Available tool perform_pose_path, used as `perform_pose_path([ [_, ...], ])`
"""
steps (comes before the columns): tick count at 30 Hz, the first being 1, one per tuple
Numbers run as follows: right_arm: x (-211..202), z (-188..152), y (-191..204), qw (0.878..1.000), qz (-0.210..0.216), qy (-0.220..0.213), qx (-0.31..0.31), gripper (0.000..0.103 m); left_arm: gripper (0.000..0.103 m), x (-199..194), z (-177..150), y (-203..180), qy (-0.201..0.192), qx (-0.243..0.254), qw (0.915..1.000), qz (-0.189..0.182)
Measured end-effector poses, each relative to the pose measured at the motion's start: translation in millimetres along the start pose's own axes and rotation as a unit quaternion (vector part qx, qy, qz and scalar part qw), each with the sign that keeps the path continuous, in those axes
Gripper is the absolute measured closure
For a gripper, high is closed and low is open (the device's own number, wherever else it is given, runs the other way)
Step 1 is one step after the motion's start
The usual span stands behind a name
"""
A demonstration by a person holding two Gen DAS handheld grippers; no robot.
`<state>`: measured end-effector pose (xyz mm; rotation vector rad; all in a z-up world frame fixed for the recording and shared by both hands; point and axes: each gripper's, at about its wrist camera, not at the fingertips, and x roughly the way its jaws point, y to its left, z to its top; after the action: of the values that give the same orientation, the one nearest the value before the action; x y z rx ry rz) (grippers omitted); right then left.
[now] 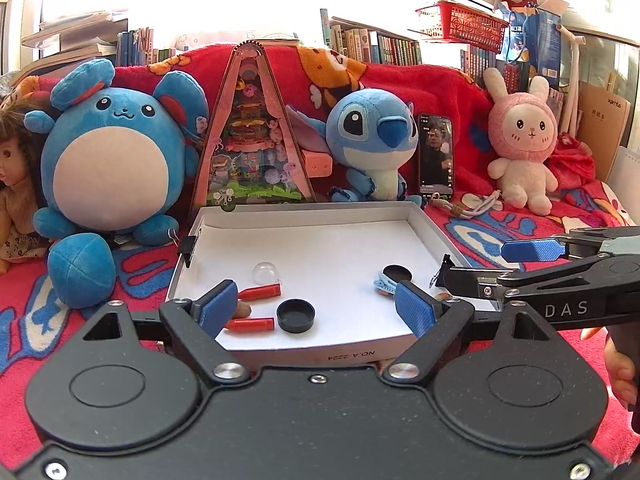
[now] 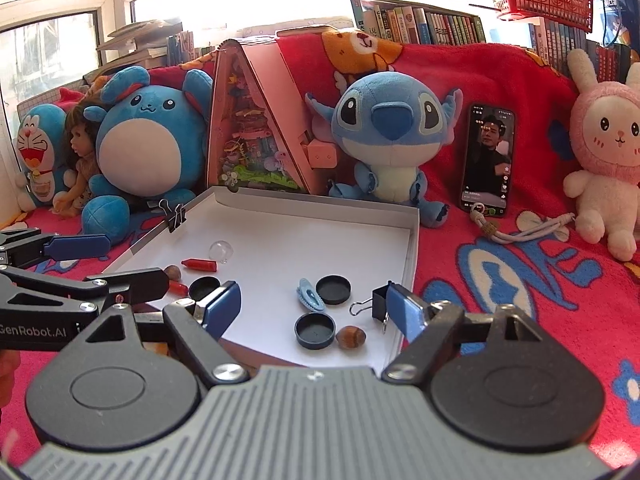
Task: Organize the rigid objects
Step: 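Withdraw both open tools from the box, then grasp a black lid with the left tool while the right tool grasps a small hair clip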
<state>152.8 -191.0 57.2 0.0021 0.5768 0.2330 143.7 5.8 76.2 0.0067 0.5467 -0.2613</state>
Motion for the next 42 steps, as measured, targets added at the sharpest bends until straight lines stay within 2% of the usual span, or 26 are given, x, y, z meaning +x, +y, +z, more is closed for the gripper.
perform_pose_path([
  [18, -33.9, -49.0, 7.3, 0.998, -0.003, -0.023, -0.057, 0.013, 0.017, -42.9, -54.8, -43.9, -0.008, 0.017, 0.9998, -0.011],
  [34, -48.4, -89.7, -1.5, 0.999, -0.013, -0.019, -0.042, 0.012, 0.017, -75.2, -108.1, -56.9, 0.001, -0.017, 0.9998, 0.008],
  [37, -50.4, -98.7, 1.1, 0.999, -0.012, -0.018, -0.047, 0.012, 0.02, -81.2, -123.8, -61.1, 0.003, -0.023, 0.9997, 0.012],
  [42, -52.3, -106.0, 4.9, 0.998, -0.006, -0.018, -0.057, 0.012, 0.029, -87.1, -140.8, -70.8, 0.013, 0.005, 0.9999, 0.01],
])
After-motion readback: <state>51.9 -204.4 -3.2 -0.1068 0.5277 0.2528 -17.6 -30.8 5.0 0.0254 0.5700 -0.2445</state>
